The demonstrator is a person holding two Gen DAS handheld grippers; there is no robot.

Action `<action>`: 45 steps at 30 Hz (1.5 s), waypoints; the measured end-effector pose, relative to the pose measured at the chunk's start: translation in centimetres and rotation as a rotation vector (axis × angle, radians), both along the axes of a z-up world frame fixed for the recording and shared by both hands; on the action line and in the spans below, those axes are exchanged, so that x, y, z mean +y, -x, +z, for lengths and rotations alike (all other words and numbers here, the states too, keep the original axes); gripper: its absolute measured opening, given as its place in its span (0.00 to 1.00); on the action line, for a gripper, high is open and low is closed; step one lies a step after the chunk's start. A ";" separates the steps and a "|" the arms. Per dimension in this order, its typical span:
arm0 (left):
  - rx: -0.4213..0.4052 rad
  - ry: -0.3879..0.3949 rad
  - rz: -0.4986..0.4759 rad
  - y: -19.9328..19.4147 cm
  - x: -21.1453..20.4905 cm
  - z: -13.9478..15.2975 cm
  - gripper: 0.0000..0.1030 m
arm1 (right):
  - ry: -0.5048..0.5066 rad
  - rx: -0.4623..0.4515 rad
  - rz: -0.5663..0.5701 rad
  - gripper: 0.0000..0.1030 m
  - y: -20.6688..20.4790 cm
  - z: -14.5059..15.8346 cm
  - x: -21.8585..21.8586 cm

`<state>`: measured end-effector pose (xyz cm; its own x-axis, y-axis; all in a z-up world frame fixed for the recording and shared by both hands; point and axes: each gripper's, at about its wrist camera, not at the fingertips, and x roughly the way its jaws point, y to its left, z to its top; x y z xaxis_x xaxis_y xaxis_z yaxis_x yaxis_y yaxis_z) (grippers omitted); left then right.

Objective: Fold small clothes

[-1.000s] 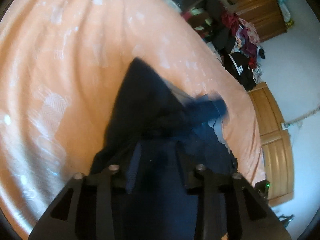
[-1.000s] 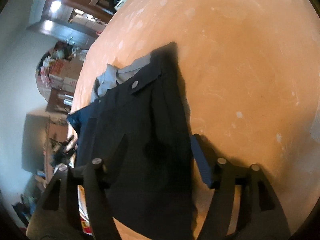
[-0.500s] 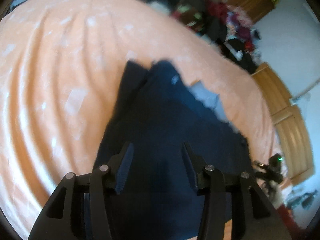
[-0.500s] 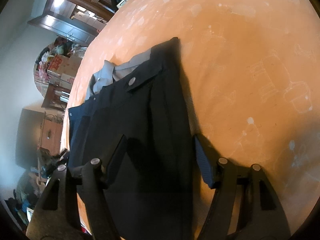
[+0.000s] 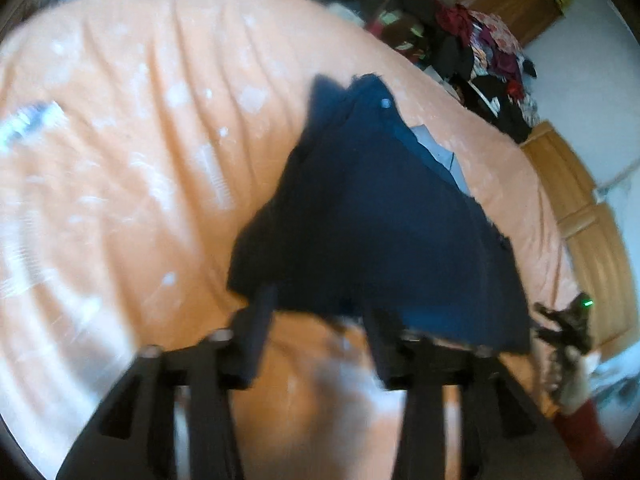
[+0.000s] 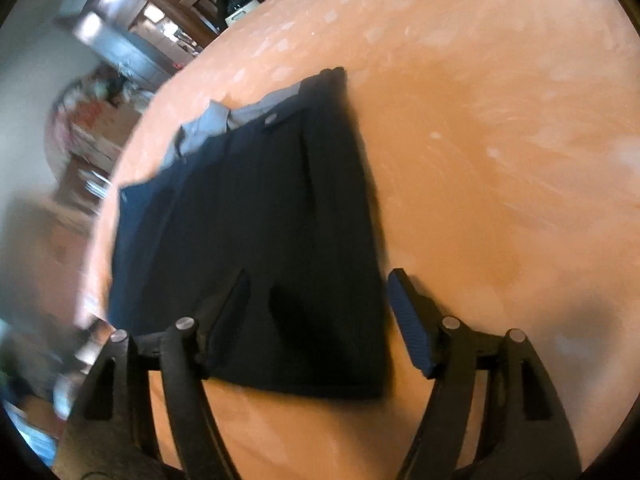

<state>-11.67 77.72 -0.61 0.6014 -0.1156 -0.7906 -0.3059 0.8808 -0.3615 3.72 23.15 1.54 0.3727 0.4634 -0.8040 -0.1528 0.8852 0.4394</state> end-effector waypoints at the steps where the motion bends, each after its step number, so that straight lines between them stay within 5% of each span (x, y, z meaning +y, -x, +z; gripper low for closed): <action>1: 0.007 -0.063 0.010 0.3 -0.3 0.5 0.61 | 0.054 -0.033 0.003 0.74 1.3 0.4 0.1; 5: 0.091 -0.314 0.069 1.0 -0.7 0.3 0.67 | 0.228 -0.124 -0.014 0.80 6.2 0.5 0.0; 8: 0.165 -0.376 0.056 -0.2 -1.6 -1.8 0.77 | 0.258 -0.085 -0.025 0.86 8.4 -2.1 0.0; 10: 0.167 -0.429 0.037 -0.7 -2.6 -2.4 0.85 | 0.288 -0.168 -0.018 0.94 9.6 -2.6 0.5; 11: 0.168 -0.429 0.039 -0.6 -2.4 -2.5 0.87 | 0.304 -0.203 0.004 1.00 10.0 -3.0 1.0; 14: 0.156 -0.401 0.046 -0.4 -1.9 -2.9 0.93 | 0.370 -0.231 0.028 1.00 9.8 -3.8 1.8; 18: 0.148 -0.422 0.052 -0.5 -2.0 -3.1 0.98 | 0.337 -0.231 0.031 1.00 9.5 -4.0 1.0; 45: 0.133 -0.423 0.059 -0.6 -2.1 -3.5 1.00 | 0.302 -0.233 0.035 1.00 10.1 -4.1 1.1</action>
